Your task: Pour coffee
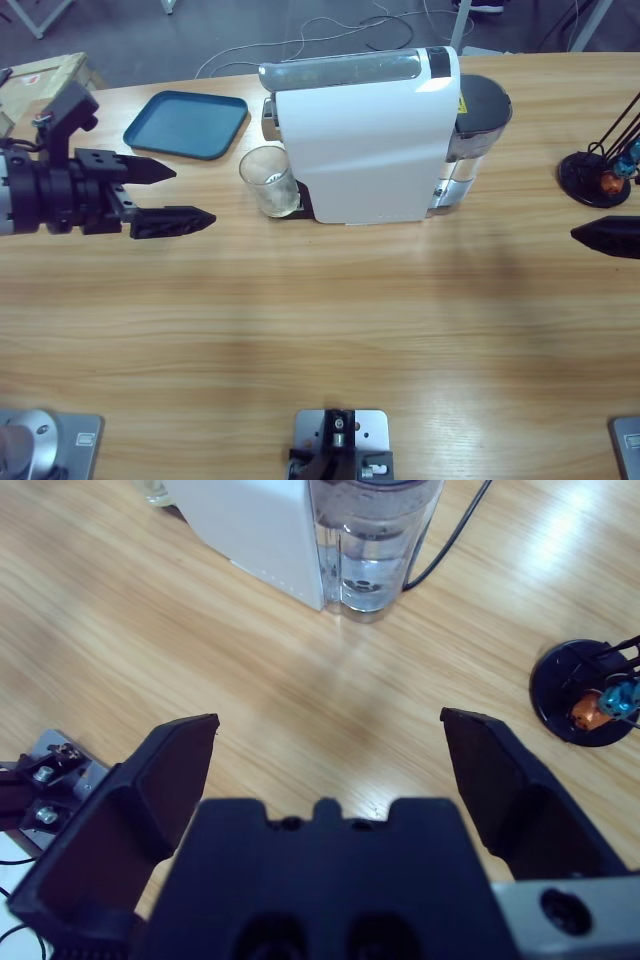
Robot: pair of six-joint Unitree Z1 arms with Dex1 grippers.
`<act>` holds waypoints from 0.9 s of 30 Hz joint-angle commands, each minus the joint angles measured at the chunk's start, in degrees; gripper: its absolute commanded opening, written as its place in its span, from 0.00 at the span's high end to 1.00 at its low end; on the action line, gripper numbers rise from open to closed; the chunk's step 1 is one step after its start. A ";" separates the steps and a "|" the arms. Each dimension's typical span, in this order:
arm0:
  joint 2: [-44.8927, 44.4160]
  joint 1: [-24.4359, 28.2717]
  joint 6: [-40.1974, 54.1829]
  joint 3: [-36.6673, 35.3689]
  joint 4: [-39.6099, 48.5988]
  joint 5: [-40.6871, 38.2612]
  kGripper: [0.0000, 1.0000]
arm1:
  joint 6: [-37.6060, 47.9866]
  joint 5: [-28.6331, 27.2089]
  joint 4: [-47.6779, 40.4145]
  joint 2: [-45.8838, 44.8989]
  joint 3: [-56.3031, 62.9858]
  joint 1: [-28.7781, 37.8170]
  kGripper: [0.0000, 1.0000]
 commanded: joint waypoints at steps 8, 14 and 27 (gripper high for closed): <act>4.49 -0.19 10.01 1.82 -4.78 -3.52 0.00 | -0.41 0.86 -0.89 1.85 1.65 0.72 0.00; 12.23 0.91 10.46 1.25 -13.70 -3.96 0.00 | -0.34 0.84 -1.00 3.56 1.56 0.72 0.00; 21.65 2.23 10.55 -0.01 -23.10 -2.57 0.00 | -0.32 1.82 -2.35 7.62 1.07 0.72 0.00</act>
